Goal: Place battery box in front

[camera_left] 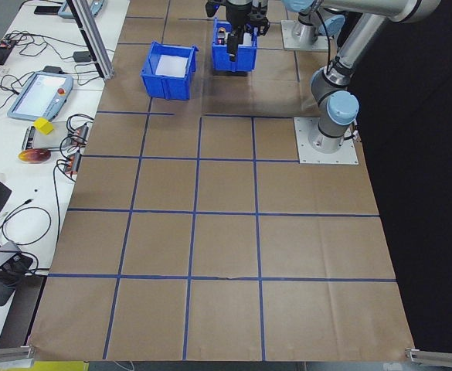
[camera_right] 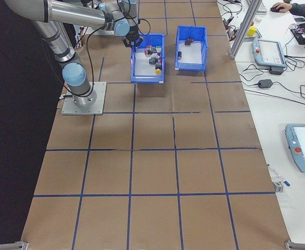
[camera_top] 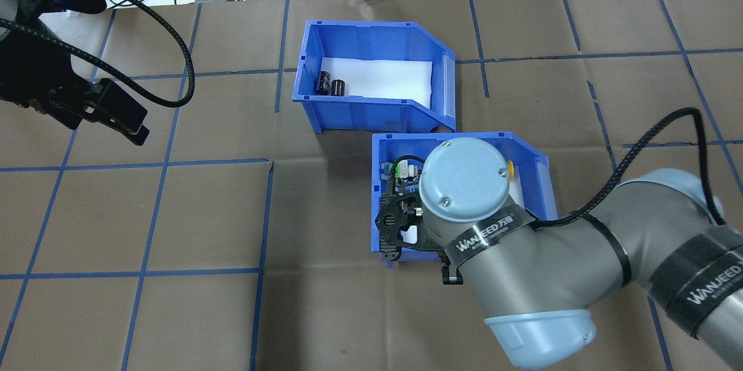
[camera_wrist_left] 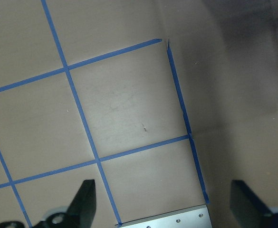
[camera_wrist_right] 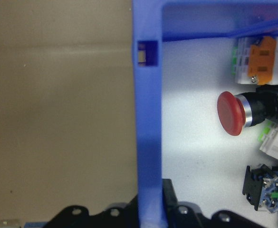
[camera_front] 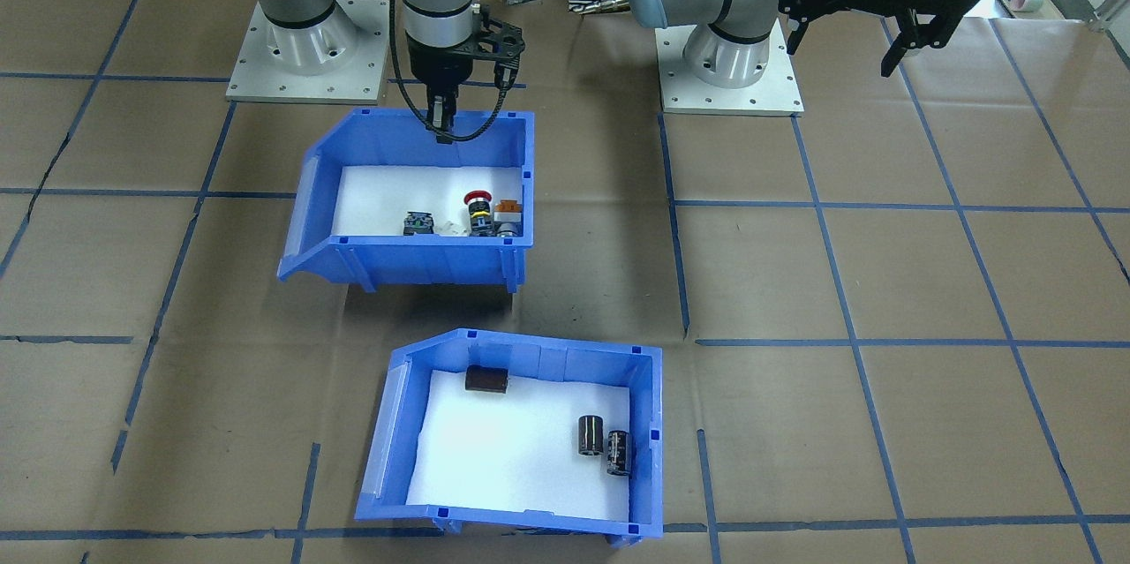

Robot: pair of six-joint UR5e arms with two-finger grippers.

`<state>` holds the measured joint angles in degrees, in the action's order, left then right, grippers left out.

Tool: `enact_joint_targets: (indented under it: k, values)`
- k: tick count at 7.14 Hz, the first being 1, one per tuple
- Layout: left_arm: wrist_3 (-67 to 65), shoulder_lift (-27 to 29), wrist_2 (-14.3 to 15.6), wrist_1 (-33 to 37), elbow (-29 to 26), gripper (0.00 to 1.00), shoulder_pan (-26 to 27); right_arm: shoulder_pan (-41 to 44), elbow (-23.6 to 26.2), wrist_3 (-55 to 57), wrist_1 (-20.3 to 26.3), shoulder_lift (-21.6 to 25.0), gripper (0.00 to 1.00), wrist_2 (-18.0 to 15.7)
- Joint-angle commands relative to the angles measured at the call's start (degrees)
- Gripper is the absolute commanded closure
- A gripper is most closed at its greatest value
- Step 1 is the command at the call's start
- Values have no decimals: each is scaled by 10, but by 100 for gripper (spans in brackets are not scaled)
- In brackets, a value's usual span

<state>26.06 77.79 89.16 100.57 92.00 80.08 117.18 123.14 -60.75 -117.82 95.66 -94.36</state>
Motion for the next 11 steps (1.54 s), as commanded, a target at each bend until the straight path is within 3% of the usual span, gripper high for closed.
enact_joint_targets:
  k: [1, 4, 5, 6, 7, 9, 11]
  values:
    - [-10, -12, -22, -1, 8, 1, -1, 47, 0, 22, -51, -47, 91, -1]
    - [-11, -15, -21, -5, 13, 1, -1, 52, 1, 34, -56, -54, 91, 0]
    - [-11, -15, -21, -5, 13, 1, -1, 52, 1, 47, -55, -55, 76, 1]
    - [-11, -15, -21, -5, 13, 1, -1, 52, 1, 48, -55, -56, 20, 6]
    - [-11, -15, -21, -5, 13, 1, -1, 50, -3, 47, -56, -55, 0, 0]
    - [-9, -15, -21, -5, 13, 1, -1, 37, -33, 40, -46, -50, 0, 0]
    - [-7, -14, -21, -5, 13, 1, -1, 25, -97, 39, 27, -50, 0, -1]
